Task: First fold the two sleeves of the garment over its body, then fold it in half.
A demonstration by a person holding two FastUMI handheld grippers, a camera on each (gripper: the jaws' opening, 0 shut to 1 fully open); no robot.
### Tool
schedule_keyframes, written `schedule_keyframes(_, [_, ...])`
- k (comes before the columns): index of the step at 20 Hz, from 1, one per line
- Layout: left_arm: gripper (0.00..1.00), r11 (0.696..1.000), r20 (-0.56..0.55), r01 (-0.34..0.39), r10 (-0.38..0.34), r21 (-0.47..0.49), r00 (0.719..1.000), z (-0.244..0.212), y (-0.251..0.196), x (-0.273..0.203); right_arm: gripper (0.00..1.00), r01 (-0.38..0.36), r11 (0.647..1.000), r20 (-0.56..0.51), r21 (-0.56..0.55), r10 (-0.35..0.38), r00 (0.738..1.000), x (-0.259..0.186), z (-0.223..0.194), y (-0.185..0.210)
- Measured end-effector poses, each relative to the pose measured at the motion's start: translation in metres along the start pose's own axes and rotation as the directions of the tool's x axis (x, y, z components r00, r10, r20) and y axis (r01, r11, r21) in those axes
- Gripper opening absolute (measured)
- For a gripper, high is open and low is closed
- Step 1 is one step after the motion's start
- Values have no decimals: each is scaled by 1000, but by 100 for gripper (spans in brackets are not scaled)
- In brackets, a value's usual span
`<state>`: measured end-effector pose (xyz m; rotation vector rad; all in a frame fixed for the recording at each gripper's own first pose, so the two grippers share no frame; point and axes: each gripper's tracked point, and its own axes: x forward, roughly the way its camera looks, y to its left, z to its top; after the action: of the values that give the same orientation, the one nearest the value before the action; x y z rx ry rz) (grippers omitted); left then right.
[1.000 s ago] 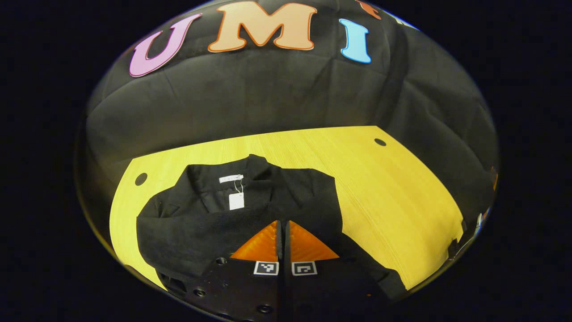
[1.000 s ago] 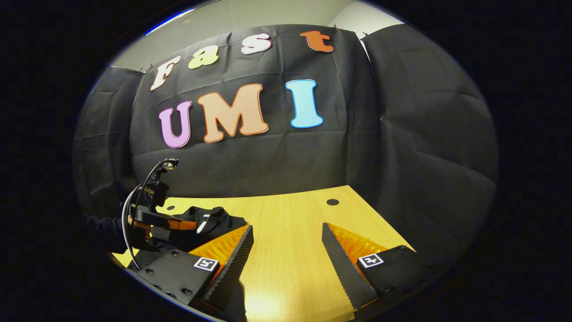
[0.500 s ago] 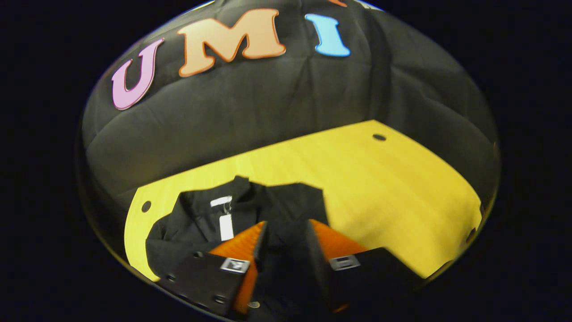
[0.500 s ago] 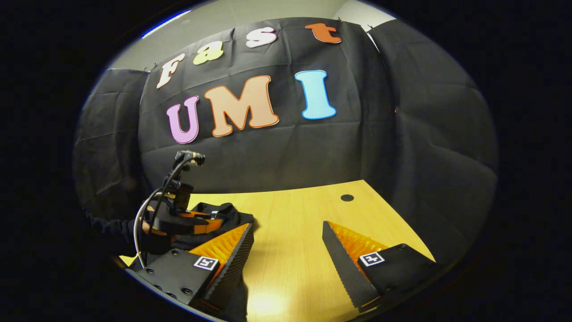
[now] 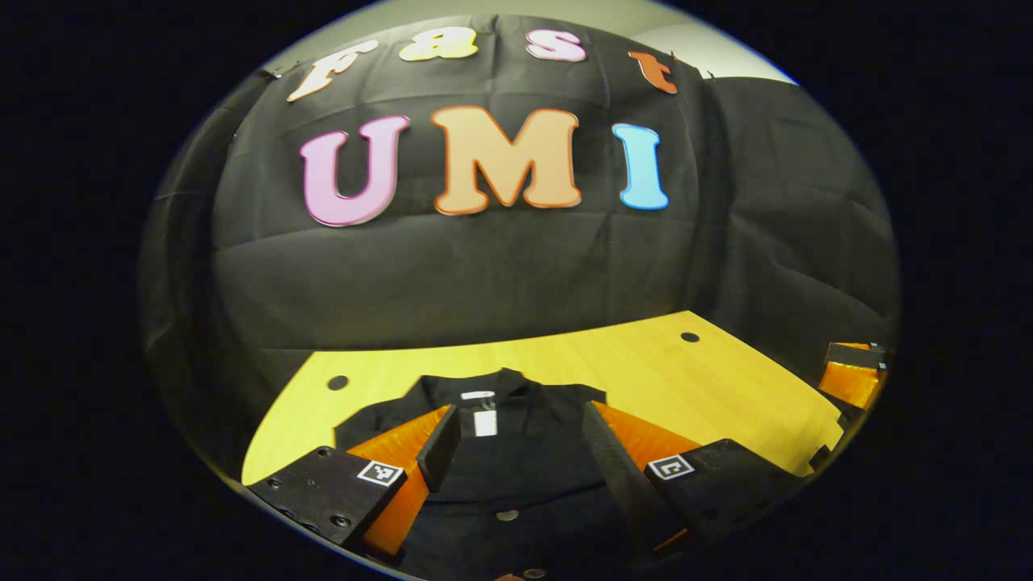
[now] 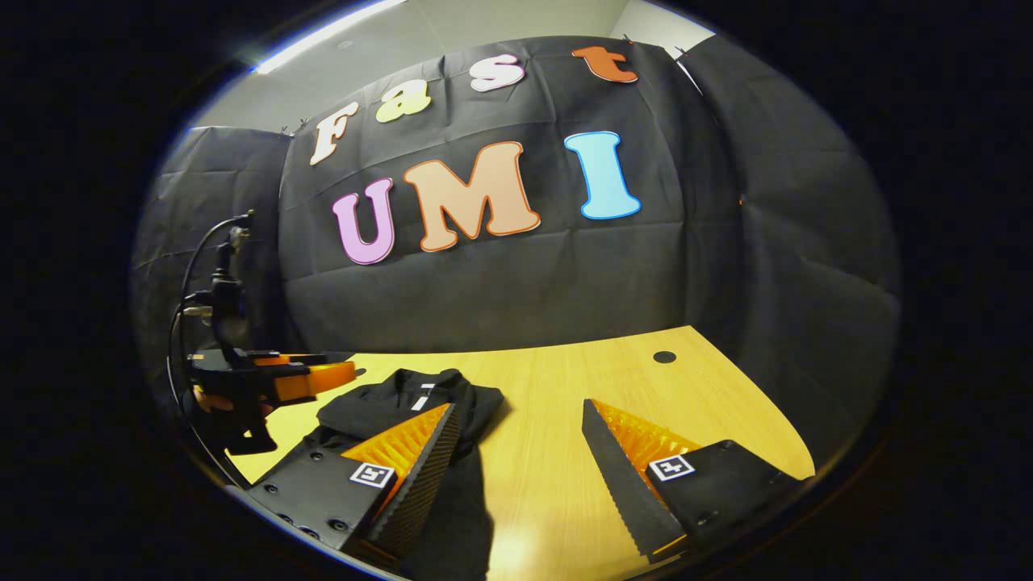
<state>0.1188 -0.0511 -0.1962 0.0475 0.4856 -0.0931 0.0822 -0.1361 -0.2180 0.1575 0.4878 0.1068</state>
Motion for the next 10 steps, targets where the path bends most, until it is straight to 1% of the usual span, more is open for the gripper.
schedule_keyframes(2, [94,999,6,-53,53,-6,999,-10,32,-31,98,7,1000,-2,-14,-7,1000,-11,-6,14])
schedule_keyframes(5, [93,992,-8,-120,120,-47,993,-32,70,-74,98,-1,999,-14,-46,0,1000,-28,-20,36])
schedule_keyframes(6, [94,989,-23,-136,135,-59,991,-49,77,-95,98,0,998,-22,-58,-2,1000,-33,-27,41])
schedule_keyframes(10, [94,980,-75,-189,184,-67,980,-91,108,-135,98,9,997,-70,-81,-15,997,-49,-63,58])
